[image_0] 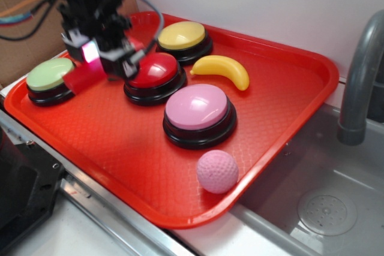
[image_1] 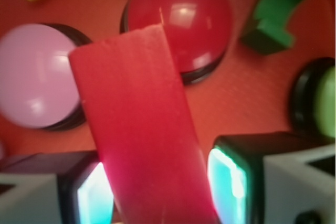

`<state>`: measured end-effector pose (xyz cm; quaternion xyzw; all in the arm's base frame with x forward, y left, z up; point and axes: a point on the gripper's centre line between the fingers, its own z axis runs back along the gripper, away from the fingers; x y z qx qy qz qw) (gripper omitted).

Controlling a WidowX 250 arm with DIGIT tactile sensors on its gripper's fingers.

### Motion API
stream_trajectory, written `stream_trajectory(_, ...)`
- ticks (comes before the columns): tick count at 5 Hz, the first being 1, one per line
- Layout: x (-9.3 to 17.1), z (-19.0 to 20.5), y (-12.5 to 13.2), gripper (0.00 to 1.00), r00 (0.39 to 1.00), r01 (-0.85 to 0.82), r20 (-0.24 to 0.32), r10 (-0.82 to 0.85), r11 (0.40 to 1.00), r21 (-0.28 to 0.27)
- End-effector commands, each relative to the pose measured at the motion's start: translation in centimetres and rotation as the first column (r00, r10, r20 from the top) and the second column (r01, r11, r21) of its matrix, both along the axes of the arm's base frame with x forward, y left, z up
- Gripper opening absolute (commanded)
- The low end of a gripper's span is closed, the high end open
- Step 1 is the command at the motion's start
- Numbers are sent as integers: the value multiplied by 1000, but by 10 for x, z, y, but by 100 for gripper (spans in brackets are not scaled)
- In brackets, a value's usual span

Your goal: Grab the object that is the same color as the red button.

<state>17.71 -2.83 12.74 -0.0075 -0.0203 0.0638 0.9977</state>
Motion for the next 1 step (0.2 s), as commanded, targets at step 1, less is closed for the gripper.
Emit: stream_trajectory(1, -3, 69, -1, 0, 983, 51, 175, -50, 999, -2)
